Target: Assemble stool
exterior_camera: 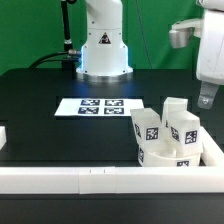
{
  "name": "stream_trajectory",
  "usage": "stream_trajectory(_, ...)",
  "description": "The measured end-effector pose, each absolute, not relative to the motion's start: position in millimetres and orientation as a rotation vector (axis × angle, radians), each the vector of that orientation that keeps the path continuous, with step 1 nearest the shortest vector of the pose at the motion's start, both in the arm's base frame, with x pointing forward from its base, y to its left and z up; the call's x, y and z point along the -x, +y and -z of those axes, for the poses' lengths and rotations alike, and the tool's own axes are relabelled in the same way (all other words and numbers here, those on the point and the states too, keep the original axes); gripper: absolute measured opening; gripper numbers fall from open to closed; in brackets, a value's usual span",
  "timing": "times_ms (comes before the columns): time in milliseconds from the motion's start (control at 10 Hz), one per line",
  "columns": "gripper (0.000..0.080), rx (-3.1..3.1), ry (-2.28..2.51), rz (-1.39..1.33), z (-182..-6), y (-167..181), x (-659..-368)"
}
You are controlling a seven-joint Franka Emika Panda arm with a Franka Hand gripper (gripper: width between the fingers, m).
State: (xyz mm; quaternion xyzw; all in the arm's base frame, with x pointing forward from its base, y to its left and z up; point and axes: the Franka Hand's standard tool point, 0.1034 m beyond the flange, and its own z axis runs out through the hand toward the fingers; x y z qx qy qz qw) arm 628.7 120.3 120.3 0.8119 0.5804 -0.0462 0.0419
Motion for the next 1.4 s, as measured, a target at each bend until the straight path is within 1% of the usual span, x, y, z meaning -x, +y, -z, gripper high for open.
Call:
stream_trajectory(200, 0.0648, -2.380, 1.908, 0.156, -119.9, 115.8, -629.5)
stream_trajectory(300, 0.0648, -2.237, 2.091, 0.179, -116.6, 106.8, -629.6)
stream_trajectory(500, 0.0648, -2.121, 2.253, 0.258, -104.4, 87.8, -629.5)
stream_trajectory(600, 0.0648, -2.042, 2.341, 0.271, -97.8, 84.0, -629.2)
stream_trajectory(700, 0.0648, -2.002, 2.383, 0.277, -94.8, 83.9, -628.1)
stream_trajectory(1100, 0.0648, -2.035, 2.365, 0.288, -84.4, 88.4, -622.7)
stream_trajectory(1300, 0.0648, -2.047, 2.364, 0.303, -75.6, 89.7, -617.2)
stream_trajectory(1400, 0.0648, -2.057, 2.353, 0.300, -75.3, 89.2, -617.7)
